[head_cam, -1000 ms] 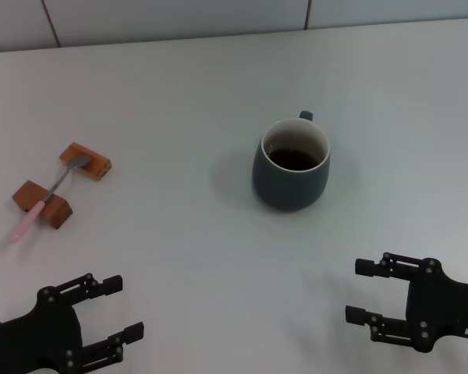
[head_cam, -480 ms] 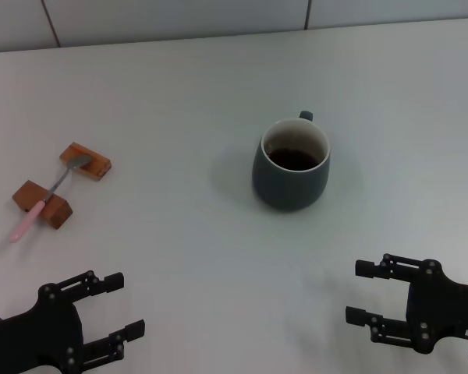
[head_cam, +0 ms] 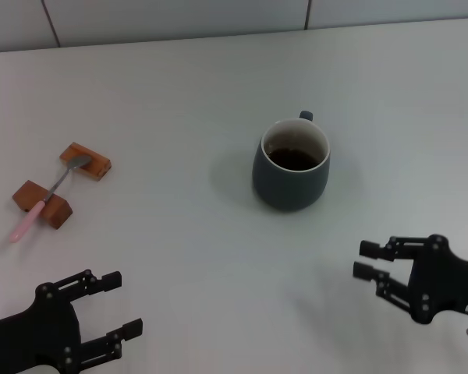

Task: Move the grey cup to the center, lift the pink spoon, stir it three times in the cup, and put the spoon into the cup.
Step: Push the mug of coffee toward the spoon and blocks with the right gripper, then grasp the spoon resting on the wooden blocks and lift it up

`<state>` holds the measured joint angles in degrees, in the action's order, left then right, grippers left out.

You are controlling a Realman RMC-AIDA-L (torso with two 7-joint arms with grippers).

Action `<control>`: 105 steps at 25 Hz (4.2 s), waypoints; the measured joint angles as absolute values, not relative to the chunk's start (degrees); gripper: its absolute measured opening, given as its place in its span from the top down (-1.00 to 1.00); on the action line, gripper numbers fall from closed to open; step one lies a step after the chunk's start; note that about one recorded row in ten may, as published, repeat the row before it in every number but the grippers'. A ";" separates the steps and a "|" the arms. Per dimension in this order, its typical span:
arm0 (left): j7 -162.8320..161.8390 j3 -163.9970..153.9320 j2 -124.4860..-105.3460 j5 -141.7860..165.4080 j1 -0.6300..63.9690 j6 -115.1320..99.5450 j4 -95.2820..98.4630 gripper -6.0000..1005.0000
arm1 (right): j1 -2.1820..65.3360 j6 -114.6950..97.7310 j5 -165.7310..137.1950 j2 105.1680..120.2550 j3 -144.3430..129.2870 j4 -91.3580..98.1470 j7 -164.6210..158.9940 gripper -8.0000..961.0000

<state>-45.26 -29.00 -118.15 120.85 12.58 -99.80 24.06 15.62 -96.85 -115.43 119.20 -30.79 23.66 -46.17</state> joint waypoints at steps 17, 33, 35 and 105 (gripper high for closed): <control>-45.94 -27.99 -117.96 120.84 12.44 -100.67 24.54 -0.42 | 22.03 -76.47 -98.15 119.54 -19.20 13.00 -31.63 0.89; -45.97 -26.45 -117.96 120.85 12.52 -100.88 25.31 -0.41 | 31.24 -63.61 -98.64 119.59 -26.18 5.51 -27.46 0.90; -45.97 -26.42 -117.96 120.85 12.53 -100.93 25.31 -0.41 | 32.17 -62.58 -98.52 119.63 -26.19 4.43 -26.66 0.90; -45.53 -24.08 -117.93 120.85 12.96 -102.40 26.01 -0.38 | 15.98 -96.25 -124.98 119.07 -28.40 25.93 -46.86 0.62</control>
